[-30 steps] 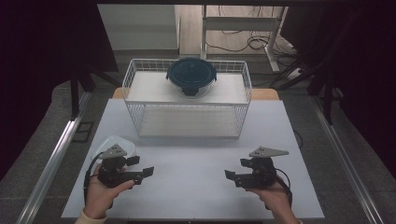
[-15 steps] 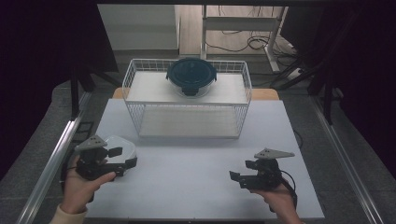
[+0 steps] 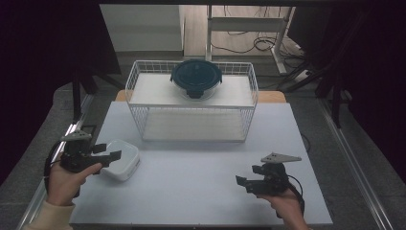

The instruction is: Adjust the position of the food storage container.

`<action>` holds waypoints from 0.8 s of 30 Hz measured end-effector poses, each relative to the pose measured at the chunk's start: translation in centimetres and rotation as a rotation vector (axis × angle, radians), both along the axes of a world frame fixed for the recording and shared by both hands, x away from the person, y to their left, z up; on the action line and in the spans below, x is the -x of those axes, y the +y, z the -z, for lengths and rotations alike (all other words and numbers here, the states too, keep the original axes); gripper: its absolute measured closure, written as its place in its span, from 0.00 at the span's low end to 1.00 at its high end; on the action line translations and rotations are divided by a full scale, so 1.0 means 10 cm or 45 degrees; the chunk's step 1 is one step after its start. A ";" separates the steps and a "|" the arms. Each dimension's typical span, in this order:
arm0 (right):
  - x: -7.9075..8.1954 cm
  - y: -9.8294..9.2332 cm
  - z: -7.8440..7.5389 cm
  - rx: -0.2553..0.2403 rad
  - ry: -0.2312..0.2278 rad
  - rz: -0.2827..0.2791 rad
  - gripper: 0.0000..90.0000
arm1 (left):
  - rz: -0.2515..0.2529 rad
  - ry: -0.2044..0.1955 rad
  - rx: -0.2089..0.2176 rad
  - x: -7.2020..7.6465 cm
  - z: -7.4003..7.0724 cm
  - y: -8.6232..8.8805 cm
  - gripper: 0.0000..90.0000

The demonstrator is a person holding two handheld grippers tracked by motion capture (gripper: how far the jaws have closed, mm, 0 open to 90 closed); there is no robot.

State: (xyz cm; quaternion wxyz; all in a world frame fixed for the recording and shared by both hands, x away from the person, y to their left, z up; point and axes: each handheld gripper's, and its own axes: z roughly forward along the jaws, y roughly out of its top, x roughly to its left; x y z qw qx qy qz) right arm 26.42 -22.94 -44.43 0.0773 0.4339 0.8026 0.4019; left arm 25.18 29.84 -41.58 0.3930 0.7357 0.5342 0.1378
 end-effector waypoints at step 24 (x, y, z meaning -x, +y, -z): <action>-0.02 0.02 0.05 0.017 0.024 0.009 0.24 | -0.182 0.281 -0.157 -0.62 0.50 0.72 1.00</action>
